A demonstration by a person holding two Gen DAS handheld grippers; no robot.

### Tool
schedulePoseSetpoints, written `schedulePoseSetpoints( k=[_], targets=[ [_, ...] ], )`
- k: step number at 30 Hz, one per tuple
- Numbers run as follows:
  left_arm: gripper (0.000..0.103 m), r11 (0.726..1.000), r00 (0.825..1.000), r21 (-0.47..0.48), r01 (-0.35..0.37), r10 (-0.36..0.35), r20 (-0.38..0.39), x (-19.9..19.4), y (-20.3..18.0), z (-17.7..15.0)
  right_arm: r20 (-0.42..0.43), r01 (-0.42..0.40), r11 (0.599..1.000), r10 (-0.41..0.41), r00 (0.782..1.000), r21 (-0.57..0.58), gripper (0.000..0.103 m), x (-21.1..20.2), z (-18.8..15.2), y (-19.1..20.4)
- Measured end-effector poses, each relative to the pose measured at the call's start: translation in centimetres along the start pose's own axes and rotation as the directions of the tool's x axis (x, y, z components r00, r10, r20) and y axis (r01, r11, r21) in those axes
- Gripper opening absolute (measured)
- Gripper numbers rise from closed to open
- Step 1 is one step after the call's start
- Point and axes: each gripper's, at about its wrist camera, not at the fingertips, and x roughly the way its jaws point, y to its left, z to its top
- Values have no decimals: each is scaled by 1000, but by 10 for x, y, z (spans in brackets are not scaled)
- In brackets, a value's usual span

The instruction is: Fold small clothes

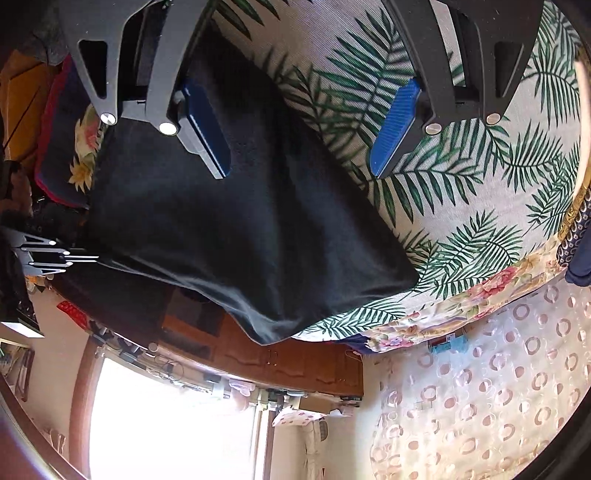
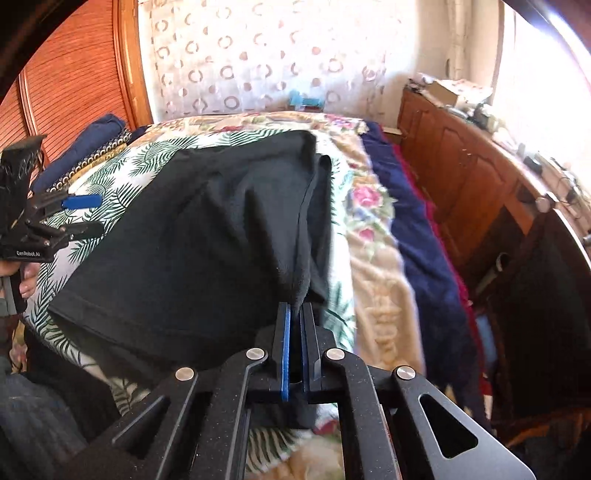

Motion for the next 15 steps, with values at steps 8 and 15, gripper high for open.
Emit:
schedulePoseSetpoints(
  k=[8,15],
  targets=[
    [79,1000,1000,-1,11,-11,-23,-2,-8,-14,-31,27,998,-25,999,65,4,6,-21,3],
    [79,1000,1000,-5,9,-10,-27,-3,-16,-21,-10,49,997,-49,999,56,5,-1,-24,8]
  ],
)
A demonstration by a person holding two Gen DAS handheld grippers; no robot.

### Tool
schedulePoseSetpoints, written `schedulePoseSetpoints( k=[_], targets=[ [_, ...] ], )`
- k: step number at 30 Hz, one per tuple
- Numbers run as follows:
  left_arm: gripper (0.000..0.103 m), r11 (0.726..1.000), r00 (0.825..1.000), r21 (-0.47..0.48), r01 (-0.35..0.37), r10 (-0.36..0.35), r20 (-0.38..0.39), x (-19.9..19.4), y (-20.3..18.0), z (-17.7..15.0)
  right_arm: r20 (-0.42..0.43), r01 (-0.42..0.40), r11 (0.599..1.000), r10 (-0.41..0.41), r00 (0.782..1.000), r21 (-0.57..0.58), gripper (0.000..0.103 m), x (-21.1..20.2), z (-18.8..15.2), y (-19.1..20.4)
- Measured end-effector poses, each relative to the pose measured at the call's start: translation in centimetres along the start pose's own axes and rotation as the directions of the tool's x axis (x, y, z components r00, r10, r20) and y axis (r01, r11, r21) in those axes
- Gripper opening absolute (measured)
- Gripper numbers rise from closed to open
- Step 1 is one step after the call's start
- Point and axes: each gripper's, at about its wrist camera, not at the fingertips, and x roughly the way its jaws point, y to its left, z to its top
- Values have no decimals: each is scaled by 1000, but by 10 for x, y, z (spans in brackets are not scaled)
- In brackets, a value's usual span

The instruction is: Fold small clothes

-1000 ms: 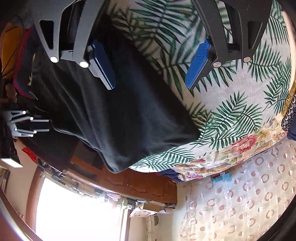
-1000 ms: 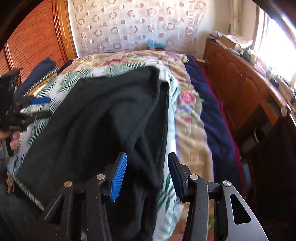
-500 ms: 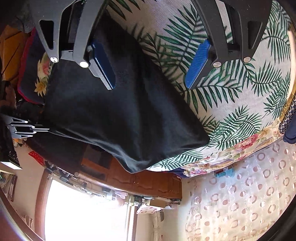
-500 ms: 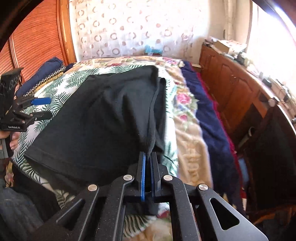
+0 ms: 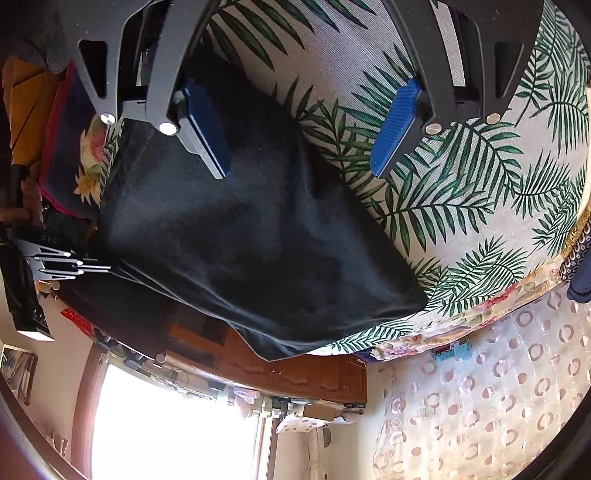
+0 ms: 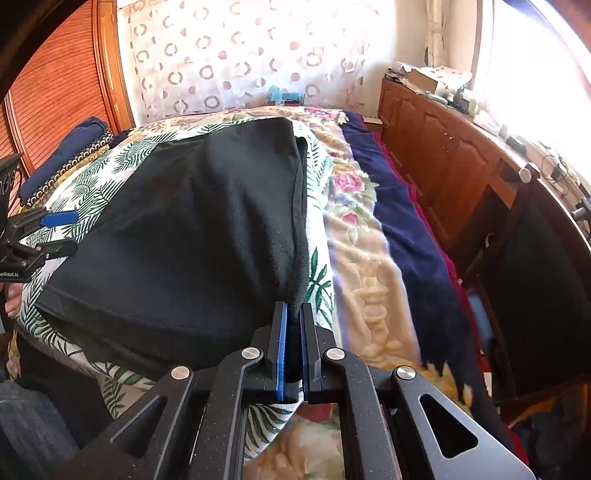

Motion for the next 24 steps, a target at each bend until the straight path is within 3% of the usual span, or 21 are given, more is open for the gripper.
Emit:
schedulePoseSetpoints(
  k=[4,5,8,14,19,23,24],
  targets=[
    [79,1000,1000,2,-1,1,-3,0,-4,-3,26,20,1000,-21,999,7,16,-5,-5,2],
    [79,1000,1000,3,-2,2,-4,0,-4,-3,29,26,1000,-26,999,7,27,-6,-6,3],
    [79,1000,1000,0,-2,2,-8,0,-7,-6,43,17,1000,-18,999,9,44,-5,-7,4],
    [78,1000,1000,-15,25,-25,-2,-6,-13,-14,61,-10,1000,10,998,-1,47,-2,-9,14],
    [58,992,994,-55,113,-113,-4,-17,-18,-25,74,-43,999,45,996,-33,47,1,-9,27],
    [54,983,984,-63,171,-174,-33,-13,-26,-34,85,-69,996,74,994,-57,50,0,-9,32],
    [47,981,981,-65,185,-188,-47,-9,-28,-36,87,-75,995,80,993,-63,52,0,-8,31]
  ],
)
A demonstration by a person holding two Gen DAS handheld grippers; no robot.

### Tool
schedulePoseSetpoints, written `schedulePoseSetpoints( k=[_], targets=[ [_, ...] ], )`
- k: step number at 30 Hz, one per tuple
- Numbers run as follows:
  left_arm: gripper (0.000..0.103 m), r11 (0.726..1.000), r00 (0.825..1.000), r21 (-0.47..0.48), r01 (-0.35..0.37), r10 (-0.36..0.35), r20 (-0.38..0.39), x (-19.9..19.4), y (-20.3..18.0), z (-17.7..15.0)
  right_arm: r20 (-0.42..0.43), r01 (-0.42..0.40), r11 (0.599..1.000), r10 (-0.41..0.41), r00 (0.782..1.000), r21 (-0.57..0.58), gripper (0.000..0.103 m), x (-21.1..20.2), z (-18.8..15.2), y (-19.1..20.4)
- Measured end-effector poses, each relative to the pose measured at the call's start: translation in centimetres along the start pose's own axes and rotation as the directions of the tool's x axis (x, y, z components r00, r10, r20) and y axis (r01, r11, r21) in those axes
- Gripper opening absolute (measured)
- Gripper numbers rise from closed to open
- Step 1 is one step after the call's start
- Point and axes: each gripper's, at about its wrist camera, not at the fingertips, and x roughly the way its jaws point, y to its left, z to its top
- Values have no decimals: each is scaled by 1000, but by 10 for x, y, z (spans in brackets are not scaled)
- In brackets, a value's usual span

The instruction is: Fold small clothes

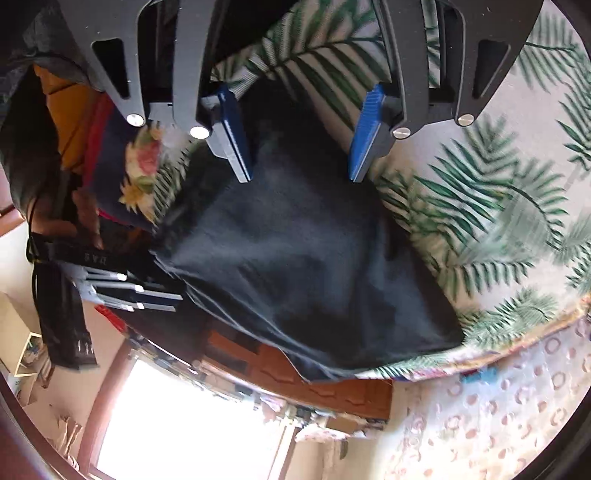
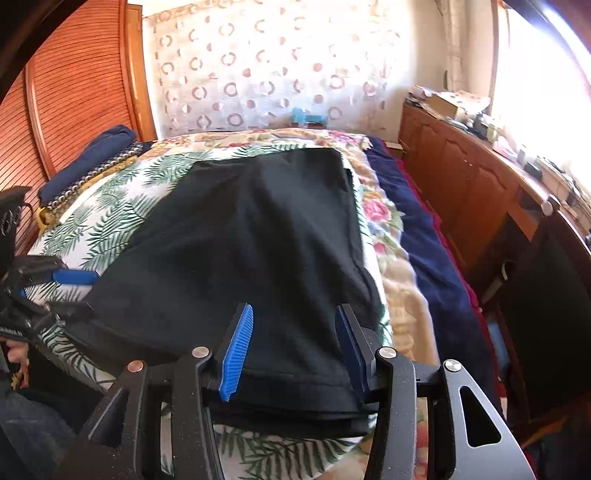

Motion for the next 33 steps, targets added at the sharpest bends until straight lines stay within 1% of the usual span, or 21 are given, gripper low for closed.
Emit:
schedulePoseSetpoints(
  k=[1,2,3,4,6,9,11,13,15,19,21,23,26,29,30,33],
  targets=[
    [30,1000,1000,3,9,-9,-15,5,-2,-1,5,-7,1000,7,1000,-7,56,-1,0,1],
    [25,1000,1000,12,-1,1,-20,7,-5,-2,9,-13,1000,14,1000,-12,60,-2,-1,2],
    [15,1000,1000,16,-4,5,-16,7,-8,-1,12,-21,1000,21,1000,-15,60,-3,-2,2],
    [13,1000,1000,18,3,-3,-4,4,-10,2,12,-30,999,30,999,-19,61,-3,-2,2],
    [12,1000,999,14,19,-19,34,-7,-11,13,11,-55,998,55,998,-28,63,-4,-4,3],
    [12,999,996,29,24,-27,86,-22,-13,37,15,-96,994,97,995,-43,69,-8,-5,4],
    [12,999,992,52,13,-19,126,-29,-16,59,17,-136,988,137,990,-68,77,-11,-7,5],
    [12,998,988,57,18,-26,150,-33,-15,74,26,-179,979,182,983,-101,83,-14,-8,6],
    [12,998,984,53,22,-31,175,-36,-13,92,14,-184,977,187,982,-103,85,-10,-9,2],
    [12,999,979,37,19,-26,204,-33,-7,114,-11,-171,979,171,985,-112,85,1,-11,-11],
    [12,999,977,32,8,-15,213,-27,-4,123,-25,-153,980,151,988,-128,85,8,-12,-16],
    [12,1000,976,23,1,-6,219,-24,1,129,-47,-135,979,129,991,-151,85,16,-13,-18],
    [12,1000,976,11,-5,3,217,-16,10,138,-87,-133,977,120,989,-167,85,30,-17,-22],
    [12,1000,977,2,-4,4,211,-9,16,141,-102,-124,970,105,989,-211,85,38,-19,-16],
    [12,1000,977,0,-4,4,212,-8,17,141,-103,-114,968,93,990,-223,85,40,-18,-15],
    [12,1000,976,-16,2,2,220,-9,23,145,-124,-49,963,16,992,-264,85,46,-19,-15]
  ],
)
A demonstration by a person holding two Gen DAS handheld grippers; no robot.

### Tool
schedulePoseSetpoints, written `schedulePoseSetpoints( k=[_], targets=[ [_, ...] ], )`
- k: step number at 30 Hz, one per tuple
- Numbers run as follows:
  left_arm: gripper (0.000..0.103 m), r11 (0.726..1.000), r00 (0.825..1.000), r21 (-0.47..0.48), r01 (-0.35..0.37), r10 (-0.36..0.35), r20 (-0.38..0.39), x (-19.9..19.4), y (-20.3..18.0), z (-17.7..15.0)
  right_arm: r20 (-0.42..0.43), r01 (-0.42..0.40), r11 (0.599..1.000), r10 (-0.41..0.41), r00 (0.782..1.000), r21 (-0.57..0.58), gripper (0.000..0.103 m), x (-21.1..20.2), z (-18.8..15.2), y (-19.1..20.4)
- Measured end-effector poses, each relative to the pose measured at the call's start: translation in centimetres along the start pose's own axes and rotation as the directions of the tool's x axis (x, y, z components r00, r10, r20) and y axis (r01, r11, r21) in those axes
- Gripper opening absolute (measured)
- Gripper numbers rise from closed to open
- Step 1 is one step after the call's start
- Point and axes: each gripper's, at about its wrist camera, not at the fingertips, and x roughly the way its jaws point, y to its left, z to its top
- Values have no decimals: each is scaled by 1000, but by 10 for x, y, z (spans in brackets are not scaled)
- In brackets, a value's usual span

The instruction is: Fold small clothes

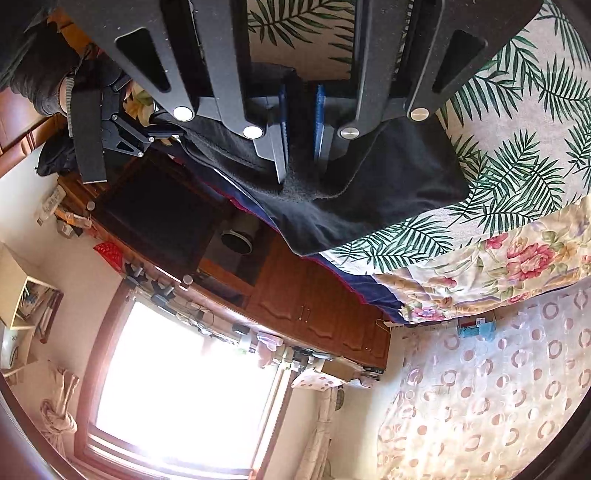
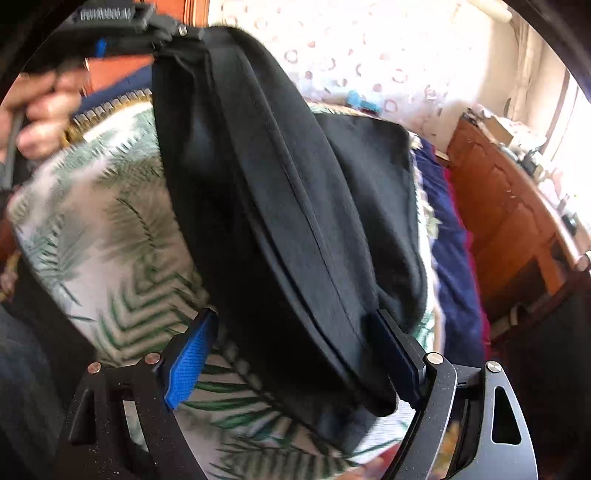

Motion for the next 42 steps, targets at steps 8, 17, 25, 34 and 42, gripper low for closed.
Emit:
schedulePoseSetpoints(
  k=[8,17,25,34,42],
  targets=[
    [12,999,999,-51,-4,6,44,-23,20,4,20,-8,997,9,1000,-73,15,-8,21,-29],
    [12,991,994,-93,-101,104,32,-13,63,12,168,16,999,-9,986,-41,14,-14,102,-62],
    [50,985,993,-125,-117,121,18,0,96,17,188,-25,998,15,982,52,14,45,157,-74],
    [72,979,987,-131,-159,156,-32,26,112,15,151,-6,994,-10,988,109,45,88,194,-96],
    [72,963,961,-112,-245,226,-157,73,132,4,182,-8,962,-43,982,274,58,77,186,-118]
  ],
)
